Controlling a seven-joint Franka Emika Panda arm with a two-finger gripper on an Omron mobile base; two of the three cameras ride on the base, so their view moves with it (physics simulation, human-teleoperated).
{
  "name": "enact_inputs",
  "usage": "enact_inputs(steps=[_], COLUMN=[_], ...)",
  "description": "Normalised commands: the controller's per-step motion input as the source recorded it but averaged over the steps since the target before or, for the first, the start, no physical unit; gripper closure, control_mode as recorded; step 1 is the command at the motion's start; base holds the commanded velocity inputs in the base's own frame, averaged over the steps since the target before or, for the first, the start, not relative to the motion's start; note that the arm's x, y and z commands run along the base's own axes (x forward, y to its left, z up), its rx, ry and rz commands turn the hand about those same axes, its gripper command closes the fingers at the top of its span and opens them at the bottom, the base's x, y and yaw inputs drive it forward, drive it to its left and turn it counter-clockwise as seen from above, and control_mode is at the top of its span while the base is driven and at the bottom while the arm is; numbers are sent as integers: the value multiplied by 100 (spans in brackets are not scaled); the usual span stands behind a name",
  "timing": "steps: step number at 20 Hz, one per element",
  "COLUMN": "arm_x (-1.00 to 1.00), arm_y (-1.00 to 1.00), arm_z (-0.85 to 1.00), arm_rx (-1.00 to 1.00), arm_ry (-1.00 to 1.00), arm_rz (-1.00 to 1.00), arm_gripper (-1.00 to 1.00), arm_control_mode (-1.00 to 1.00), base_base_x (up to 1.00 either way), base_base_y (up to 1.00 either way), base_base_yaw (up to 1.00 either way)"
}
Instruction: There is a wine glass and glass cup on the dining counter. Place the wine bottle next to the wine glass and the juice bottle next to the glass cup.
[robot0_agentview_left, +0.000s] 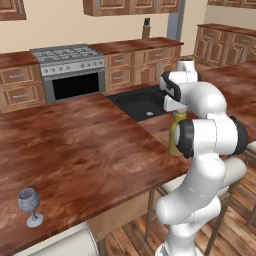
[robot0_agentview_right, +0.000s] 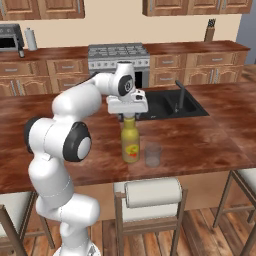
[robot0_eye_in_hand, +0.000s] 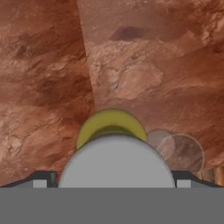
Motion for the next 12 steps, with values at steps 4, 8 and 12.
enact_inputs(steps=[4, 8, 12], arm_x=[-1, -1, -4], arm_y=[0, 0, 0], arm_z=[14, 19, 25], arm_rx=[0, 0, 0], arm_ry=[-1, -4, -4], arm_rz=[0, 0, 0], arm_gripper=[-100, -100, -100], arm_control_mode=[-100, -100, -100], base_base_x=[0, 0, 0], base_base_y=[0, 0, 0], base_base_yaw=[0, 0, 0])
